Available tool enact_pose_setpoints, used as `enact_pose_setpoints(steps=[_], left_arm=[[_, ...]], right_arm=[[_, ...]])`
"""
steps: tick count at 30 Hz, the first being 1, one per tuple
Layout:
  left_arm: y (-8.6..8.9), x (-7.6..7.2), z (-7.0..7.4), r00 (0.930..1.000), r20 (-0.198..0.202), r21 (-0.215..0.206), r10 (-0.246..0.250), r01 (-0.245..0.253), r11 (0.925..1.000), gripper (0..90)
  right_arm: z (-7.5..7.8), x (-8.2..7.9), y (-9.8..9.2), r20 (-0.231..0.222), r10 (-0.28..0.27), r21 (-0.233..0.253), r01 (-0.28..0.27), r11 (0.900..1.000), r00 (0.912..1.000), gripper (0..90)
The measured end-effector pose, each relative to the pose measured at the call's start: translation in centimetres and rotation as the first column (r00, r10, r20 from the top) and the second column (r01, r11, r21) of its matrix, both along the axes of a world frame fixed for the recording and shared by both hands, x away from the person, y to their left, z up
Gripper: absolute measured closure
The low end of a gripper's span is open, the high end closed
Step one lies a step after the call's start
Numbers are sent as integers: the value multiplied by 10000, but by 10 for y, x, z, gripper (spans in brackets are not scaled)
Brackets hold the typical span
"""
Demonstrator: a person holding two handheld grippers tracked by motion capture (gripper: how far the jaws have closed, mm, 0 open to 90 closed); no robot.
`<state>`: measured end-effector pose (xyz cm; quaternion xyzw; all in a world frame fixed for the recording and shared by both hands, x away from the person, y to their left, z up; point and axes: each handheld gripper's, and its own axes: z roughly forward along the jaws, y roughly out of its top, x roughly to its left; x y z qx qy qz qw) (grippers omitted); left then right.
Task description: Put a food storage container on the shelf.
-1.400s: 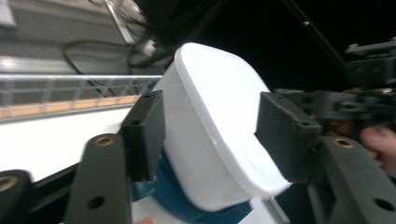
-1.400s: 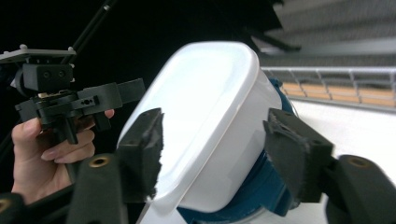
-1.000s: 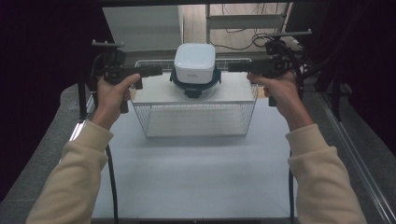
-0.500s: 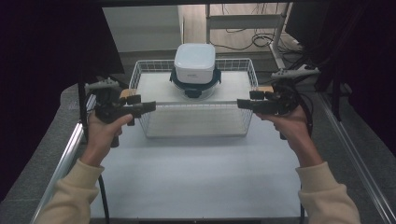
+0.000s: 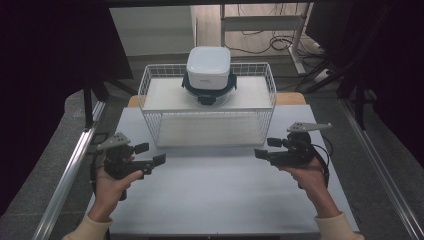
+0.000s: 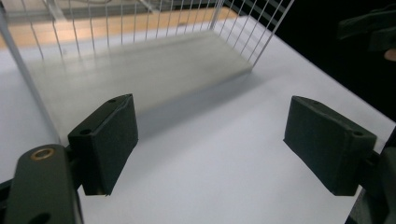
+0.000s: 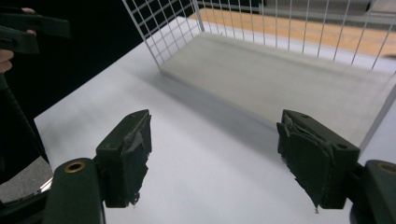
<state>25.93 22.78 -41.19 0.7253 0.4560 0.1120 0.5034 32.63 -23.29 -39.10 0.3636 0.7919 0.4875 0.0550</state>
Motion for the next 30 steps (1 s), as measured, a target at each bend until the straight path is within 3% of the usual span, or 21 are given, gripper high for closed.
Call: enact_pose_setpoints(steps=[1, 2, 4, 5, 6, 8, 9, 13, 17, 30], left_arm=[[1, -3, -12, 9998, -194, 90, 38, -36, 10000, 165], [1, -3, -12, 9998, -194, 90, 38, -36, 10000, 164], [2, -6, -30, 9987, -510, 91, 74, -69, 9999, 163], [2, -6, -30, 9987, -510, 91, 74, -69, 9999, 163], [3, -7, -41, 9972, -737, 95, 134, -127, 9999, 163], [3, -6, -46, 9957, -920, 151, 128, -115, 9998, 160], [5, -6, -54, 9944, -1039, 231, 170, -146, 9996, 161], [4, -6, -61, 9940, -1087, 342, 133, -96, 9994, 162], [2, -4, -66, 9925, -1217, 382, 104, -58, 9993, 164], [6, -3, -70, 9916, -1270, 452, 267, -211, 9988, 177]], right_arm=[[-4, -2, -2, -8, -34, 37, 34, 10000, 10000, 248], [-4, -2, -2, -8, -34, 37, 34, 10000, 10000, 248], [-16, -9, -5, -122, -130, 12, 130, 9999, 9998, 238], [-16, -9, -5, -122, -130, 12, 130, 9999, 9998, 238], [-25, -13, -6, -127, -174, -192, 172, 9997, 9998, 231], [-30, -16, -6, -149, -176, -299, 171, 9994, 9997, 228], [-42, -21, -5, -131, -162, -533, 155, 9985, 9998, 227], [-59, -26, -5, -169, -102, -1085, 83, 9941, 9998, 220], [-71, -27, -3, -374, -91, -1228, 44, 9924, 9993, 220], [-69, -28, -6, -30, -61, -1114, 57, 9938, 10000, 203]])
